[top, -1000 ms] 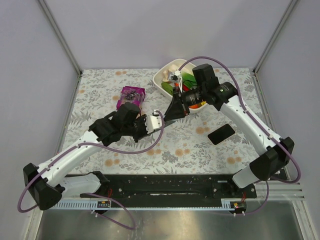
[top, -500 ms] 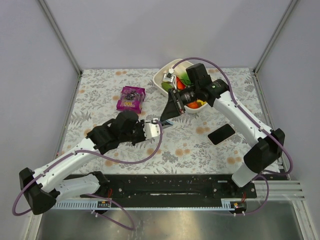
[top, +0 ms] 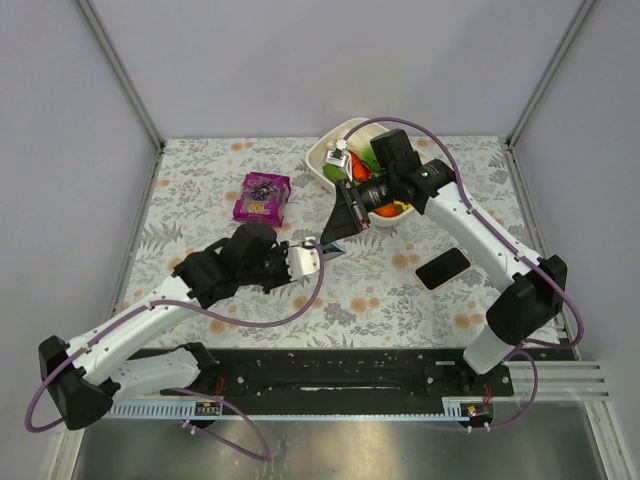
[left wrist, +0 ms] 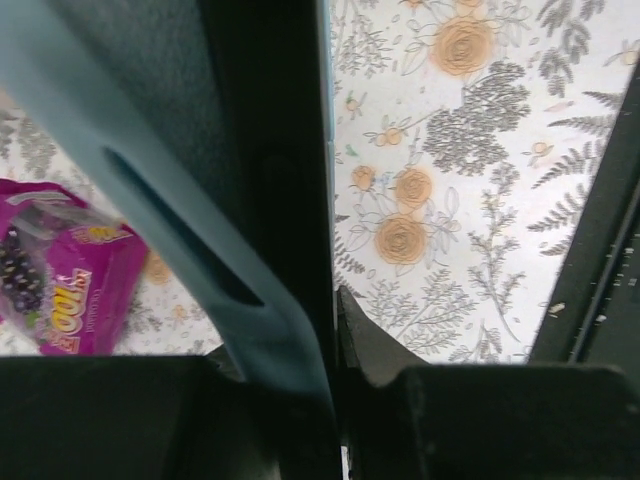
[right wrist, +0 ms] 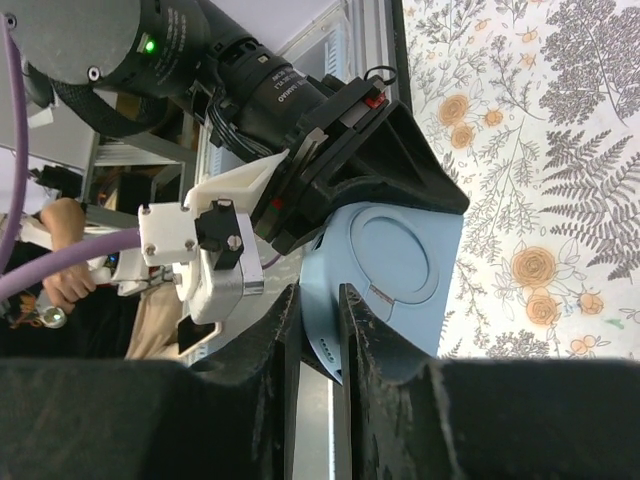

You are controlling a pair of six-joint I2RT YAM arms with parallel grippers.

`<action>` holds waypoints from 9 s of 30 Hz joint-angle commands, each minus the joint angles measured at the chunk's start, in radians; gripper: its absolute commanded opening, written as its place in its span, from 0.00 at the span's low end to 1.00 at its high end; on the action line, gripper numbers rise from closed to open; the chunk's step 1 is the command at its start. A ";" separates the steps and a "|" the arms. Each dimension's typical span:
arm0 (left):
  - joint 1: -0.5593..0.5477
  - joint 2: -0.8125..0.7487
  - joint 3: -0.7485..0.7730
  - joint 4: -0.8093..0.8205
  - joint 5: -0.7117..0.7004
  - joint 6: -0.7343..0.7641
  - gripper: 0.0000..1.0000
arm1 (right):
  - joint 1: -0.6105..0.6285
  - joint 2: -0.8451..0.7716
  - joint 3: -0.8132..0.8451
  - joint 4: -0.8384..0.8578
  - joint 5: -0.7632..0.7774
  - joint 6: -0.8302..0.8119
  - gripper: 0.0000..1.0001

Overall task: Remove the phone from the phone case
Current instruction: Remove the phone case from the phone.

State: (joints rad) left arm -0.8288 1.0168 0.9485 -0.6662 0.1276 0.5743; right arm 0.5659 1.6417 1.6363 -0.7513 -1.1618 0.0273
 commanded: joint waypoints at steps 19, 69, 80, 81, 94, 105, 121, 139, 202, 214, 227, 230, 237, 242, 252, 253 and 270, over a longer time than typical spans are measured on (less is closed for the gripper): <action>0.092 -0.021 0.179 0.056 0.507 -0.109 0.00 | -0.012 -0.178 -0.185 0.133 0.232 -0.345 0.00; 0.158 0.026 0.213 0.195 0.560 -0.266 0.00 | 0.028 -0.180 -0.316 0.141 -0.088 -0.273 0.09; 0.158 0.045 0.188 0.215 0.612 -0.254 0.00 | 0.069 -0.117 -0.270 0.139 -0.274 -0.216 0.00; 0.160 0.046 0.184 0.218 0.609 -0.252 0.00 | 0.072 -0.120 -0.270 0.139 -0.271 -0.217 0.00; 0.163 0.074 0.179 0.247 0.621 -0.292 0.00 | 0.081 -0.178 -0.296 0.139 -0.093 -0.222 0.21; 0.178 0.081 0.164 0.297 0.636 -0.340 0.00 | 0.112 -0.143 -0.296 0.139 -0.145 -0.205 0.05; 0.174 0.112 0.158 0.393 0.827 -0.363 0.00 | 0.155 -0.080 -0.274 0.141 -0.314 -0.190 0.00; 0.200 0.046 0.181 0.315 0.626 -0.329 0.00 | 0.109 -0.154 -0.260 -0.028 -0.032 -0.325 0.21; -0.036 0.085 0.292 0.166 0.337 -0.082 0.00 | 0.138 0.208 0.039 -0.543 -0.139 -0.753 0.00; -0.066 0.088 0.291 0.135 0.342 -0.044 0.00 | 0.147 0.360 0.191 -0.947 -0.177 -1.110 0.00; 0.057 0.028 0.207 0.195 0.379 -0.177 0.00 | 0.140 -0.019 -0.070 -0.209 0.279 -0.446 0.16; 0.088 0.020 0.182 0.215 0.406 -0.212 0.00 | 0.140 -0.062 -0.041 -0.211 0.336 -0.426 0.36; 0.100 0.022 0.171 0.223 0.425 -0.228 0.00 | 0.140 -0.095 0.031 -0.207 0.442 -0.356 0.56; 0.105 0.017 0.127 0.240 0.426 -0.225 0.00 | 0.135 -0.109 0.097 -0.259 0.448 -0.372 0.69; 0.105 0.023 0.079 0.260 0.438 -0.221 0.00 | 0.029 -0.109 0.181 -0.293 0.283 -0.336 0.76; 0.106 0.023 0.073 0.263 0.445 -0.223 0.00 | 0.016 -0.106 0.194 -0.309 0.260 -0.336 0.76; 0.134 0.037 0.061 0.306 0.489 -0.277 0.00 | -0.096 -0.146 0.272 -0.368 0.157 -0.368 0.77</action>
State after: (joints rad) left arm -0.7113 1.0691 0.9962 -0.4759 0.5720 0.3279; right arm 0.4927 1.5402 1.8633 -1.1038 -0.9741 -0.3435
